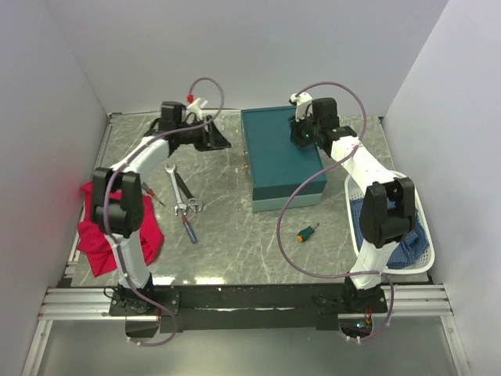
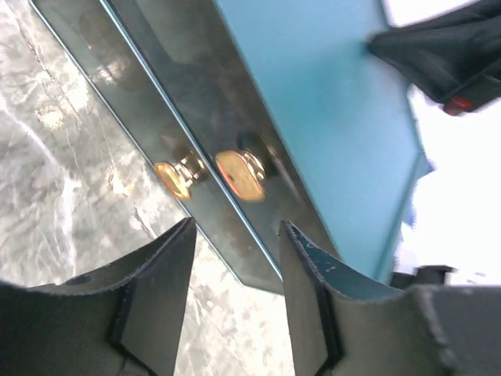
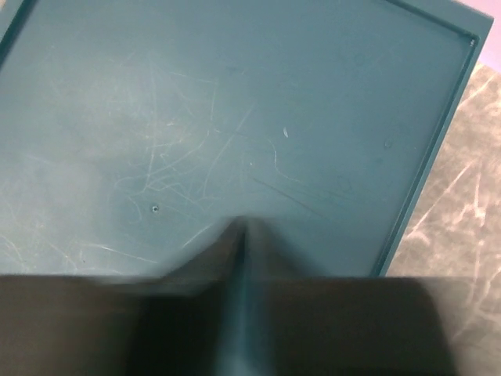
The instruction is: Sort the tools into containers
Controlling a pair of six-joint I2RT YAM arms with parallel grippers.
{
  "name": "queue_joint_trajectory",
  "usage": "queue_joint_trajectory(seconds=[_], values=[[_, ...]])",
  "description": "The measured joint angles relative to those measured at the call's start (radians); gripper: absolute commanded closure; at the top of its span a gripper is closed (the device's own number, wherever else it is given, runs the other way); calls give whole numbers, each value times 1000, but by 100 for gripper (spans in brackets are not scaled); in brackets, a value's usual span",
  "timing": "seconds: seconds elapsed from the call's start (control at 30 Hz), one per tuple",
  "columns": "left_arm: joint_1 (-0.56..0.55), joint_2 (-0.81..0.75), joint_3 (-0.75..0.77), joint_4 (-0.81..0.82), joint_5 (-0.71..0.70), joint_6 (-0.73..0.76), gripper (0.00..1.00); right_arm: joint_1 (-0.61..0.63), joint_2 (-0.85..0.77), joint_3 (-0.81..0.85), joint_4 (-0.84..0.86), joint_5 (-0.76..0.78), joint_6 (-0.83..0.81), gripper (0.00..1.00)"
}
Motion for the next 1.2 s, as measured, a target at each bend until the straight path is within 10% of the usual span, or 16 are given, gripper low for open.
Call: queue_joint_trajectory(seconds=[0.3,0.63,1.2], values=[[48,72,-343,607,246,-396,48,1,6,0,11,0,-4,22],[-9,325,-252,858,294,-617,37,1,6,1,10,-1,-8,22],[-18,447,-145,957,352,-724,53,2,6,0,10,0,-13,23]])
